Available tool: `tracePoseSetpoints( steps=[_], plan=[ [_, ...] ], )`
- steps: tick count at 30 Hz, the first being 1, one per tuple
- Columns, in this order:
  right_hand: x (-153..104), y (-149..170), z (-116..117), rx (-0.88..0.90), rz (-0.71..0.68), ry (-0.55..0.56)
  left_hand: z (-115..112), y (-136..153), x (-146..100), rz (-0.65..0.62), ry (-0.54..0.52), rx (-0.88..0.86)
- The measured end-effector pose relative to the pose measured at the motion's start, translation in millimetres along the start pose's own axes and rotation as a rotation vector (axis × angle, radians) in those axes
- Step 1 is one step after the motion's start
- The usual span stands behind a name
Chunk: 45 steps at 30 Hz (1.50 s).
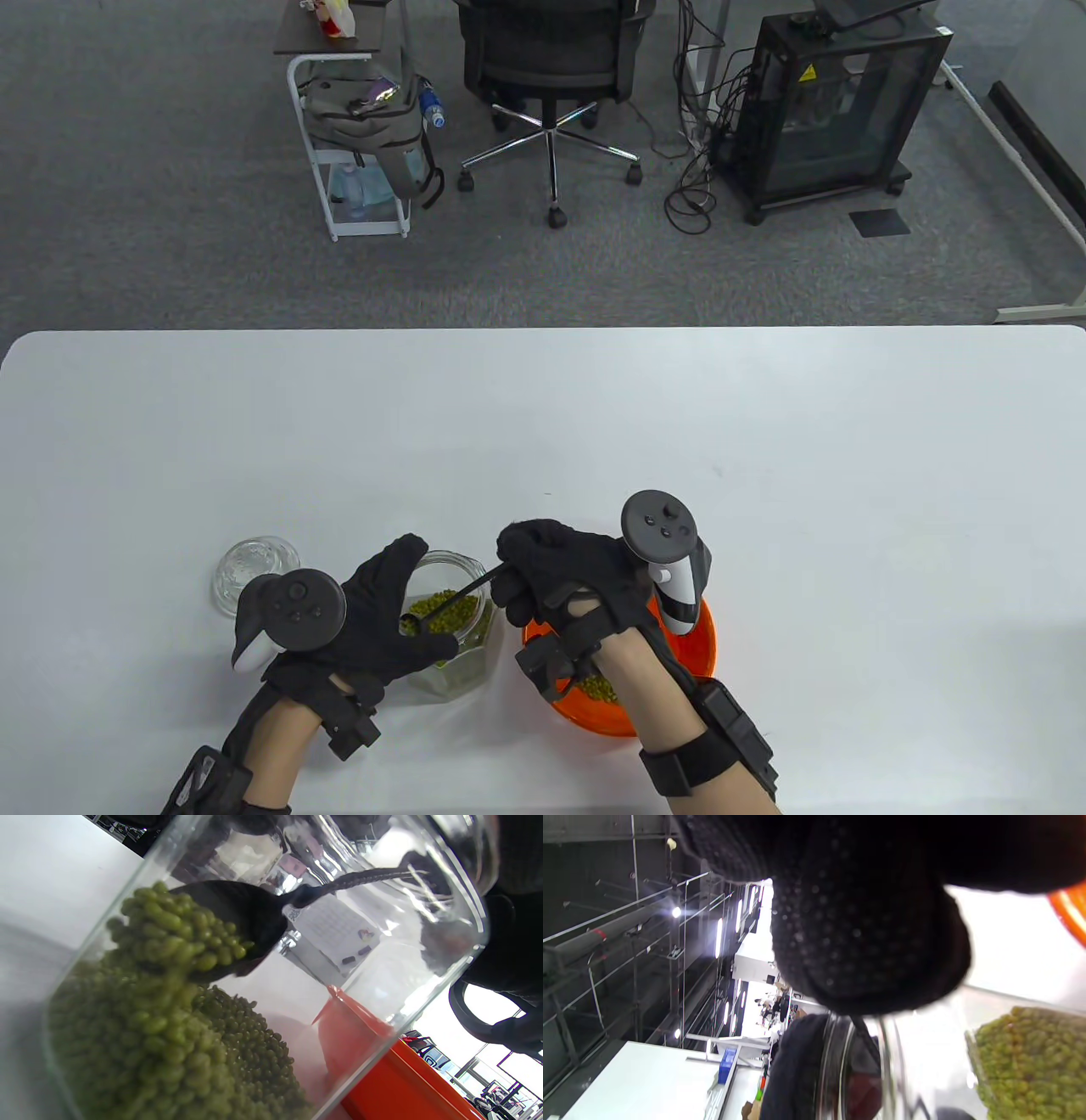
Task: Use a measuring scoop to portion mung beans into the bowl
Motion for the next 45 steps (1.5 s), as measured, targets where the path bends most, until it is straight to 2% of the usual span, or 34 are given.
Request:
tracePoseSetpoints(
  steps=[15, 45],
  plan=[
    [-12, 24, -24, 0.214, 0.043, 0.013, 0, 0, 0, 0.0, -0.001, -0.001],
    [-30, 28, -51, 0.312, 0.013, 0.045, 0, 0, 0, 0.001, 0.001, -0.003]
  ],
)
Point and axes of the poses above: the tracker on the back of each hand, its own y axis roughly to the little-finger side, its own x axis roughly from the wrist to the fingertips, z = x × y, the point moved 4 cm from there along x, roughly from the wrist to the fingertips, and after that the axes turned 13 degrees about -y, right-handed, at the moved point
